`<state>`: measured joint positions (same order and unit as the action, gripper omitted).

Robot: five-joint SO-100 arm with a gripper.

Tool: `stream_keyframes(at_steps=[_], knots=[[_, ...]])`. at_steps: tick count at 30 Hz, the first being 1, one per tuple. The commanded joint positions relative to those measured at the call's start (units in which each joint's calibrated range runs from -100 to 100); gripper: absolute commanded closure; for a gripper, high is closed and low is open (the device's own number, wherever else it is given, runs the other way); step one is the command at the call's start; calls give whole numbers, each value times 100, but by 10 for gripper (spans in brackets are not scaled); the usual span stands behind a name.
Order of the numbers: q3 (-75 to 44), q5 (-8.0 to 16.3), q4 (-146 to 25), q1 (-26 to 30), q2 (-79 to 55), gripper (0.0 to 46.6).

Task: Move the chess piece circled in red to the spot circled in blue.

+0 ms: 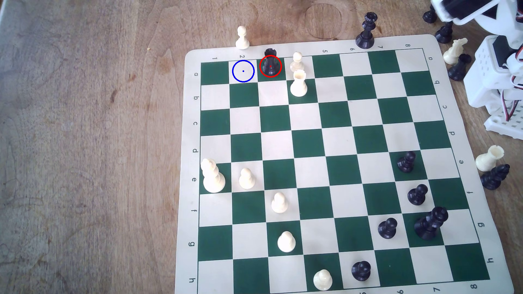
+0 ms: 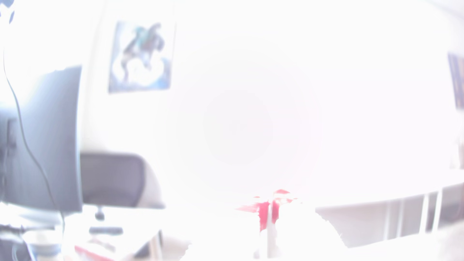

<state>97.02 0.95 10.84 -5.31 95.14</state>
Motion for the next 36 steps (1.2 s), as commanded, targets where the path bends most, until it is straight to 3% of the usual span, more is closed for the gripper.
stream_keyframes(at_steps=[1,11,15,24,29,36], knots=[[-1724,147,-1985,26,-753,464],[-5468,313,-4286,-161,-4361,464],[-6465,332,-4695,-232,-5592,464],[-8170,254,-5302,-638,-8020,433],[-8668,220,-5424,-677,-8597,376],[-8958,176,-5482,-795,-9174,373]])
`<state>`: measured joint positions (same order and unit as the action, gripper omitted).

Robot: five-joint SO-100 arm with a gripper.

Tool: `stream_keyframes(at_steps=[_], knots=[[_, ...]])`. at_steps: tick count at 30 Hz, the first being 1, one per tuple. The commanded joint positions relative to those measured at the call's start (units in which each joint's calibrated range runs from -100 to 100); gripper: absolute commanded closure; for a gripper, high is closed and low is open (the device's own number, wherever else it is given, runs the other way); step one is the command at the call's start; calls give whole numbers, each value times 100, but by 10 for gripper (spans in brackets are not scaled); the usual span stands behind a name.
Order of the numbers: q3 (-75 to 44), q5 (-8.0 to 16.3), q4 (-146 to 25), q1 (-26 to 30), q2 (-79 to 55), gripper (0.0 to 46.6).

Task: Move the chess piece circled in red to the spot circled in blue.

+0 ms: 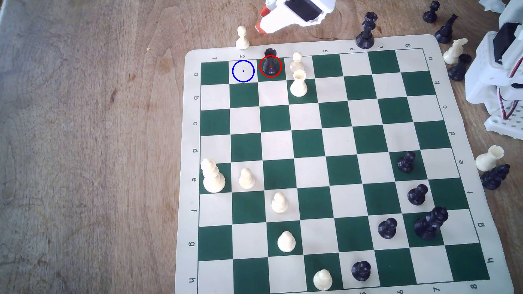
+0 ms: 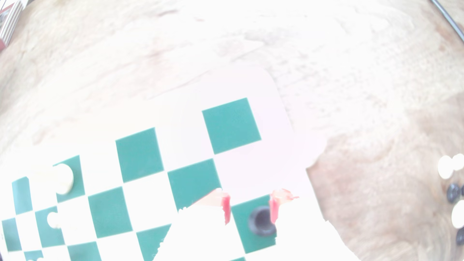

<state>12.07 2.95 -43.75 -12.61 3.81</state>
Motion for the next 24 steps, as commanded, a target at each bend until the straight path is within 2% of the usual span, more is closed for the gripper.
stream_keyframes(at_steps=[1,11,24], knots=[[-490,-24,-24,-88,-110,372],[-191,-63,-89,-151,-500,352],[-82,-44,157,-206,-874,348]])
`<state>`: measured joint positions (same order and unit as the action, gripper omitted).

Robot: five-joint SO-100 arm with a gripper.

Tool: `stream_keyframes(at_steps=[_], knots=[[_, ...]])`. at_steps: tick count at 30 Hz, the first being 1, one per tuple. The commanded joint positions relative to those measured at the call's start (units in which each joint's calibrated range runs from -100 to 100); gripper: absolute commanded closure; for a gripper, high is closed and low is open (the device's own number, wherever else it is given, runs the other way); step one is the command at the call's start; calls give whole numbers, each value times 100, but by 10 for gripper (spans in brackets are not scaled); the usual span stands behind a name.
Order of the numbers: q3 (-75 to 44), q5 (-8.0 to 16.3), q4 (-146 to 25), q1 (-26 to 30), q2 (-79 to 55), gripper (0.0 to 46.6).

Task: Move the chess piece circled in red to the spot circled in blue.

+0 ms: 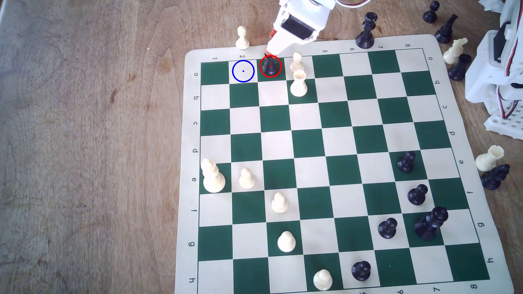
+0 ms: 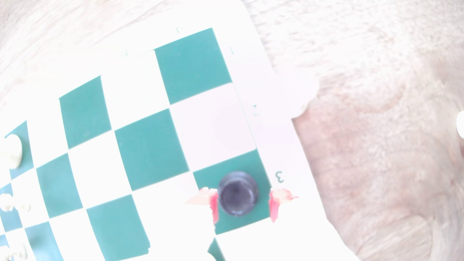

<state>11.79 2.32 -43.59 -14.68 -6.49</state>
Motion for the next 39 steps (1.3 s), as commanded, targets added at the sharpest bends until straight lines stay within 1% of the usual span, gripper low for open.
stream_keyframes(at_steps=[1,7,23,33,39], knots=[[-55,29,149,9,149,346],[-37,63,149,48,106,338],[144,103,608,87,-259,339],[99,68,362,64,89,345],[144,98,436,103,13,350]])
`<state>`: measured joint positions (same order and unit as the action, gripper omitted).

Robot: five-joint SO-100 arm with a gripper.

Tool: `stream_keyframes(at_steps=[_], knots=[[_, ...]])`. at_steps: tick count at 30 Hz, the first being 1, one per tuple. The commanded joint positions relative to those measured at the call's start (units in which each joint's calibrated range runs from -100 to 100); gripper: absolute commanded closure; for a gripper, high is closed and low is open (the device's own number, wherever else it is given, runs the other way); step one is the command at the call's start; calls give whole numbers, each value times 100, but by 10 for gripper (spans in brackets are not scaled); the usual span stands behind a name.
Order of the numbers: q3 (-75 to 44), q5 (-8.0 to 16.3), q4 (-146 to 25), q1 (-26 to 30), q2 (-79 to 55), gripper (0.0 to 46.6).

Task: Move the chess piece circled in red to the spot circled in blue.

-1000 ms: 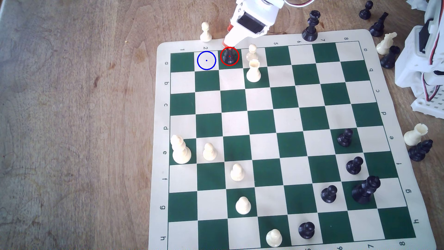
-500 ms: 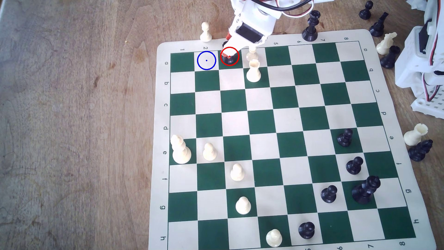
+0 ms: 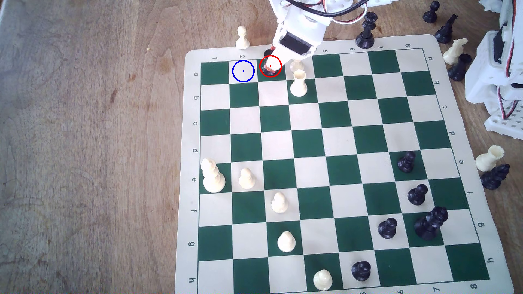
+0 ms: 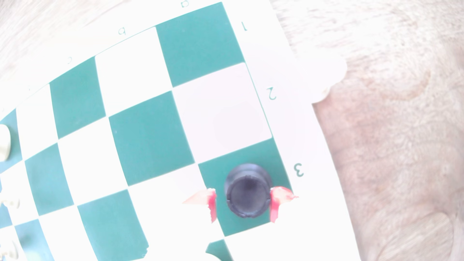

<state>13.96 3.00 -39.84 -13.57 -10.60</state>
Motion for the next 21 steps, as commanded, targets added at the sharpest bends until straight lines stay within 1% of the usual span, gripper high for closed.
stream_keyframes(at_steps=[1,13,15,17,18,21], knots=[[-73,29,94,-8,398,350],[-54,10,233,-78,245,356],[-36,5,233,-71,245,387],[9,0,233,-55,253,457],[45,-5,233,-39,262,464],[72,-5,233,-8,279,464]])
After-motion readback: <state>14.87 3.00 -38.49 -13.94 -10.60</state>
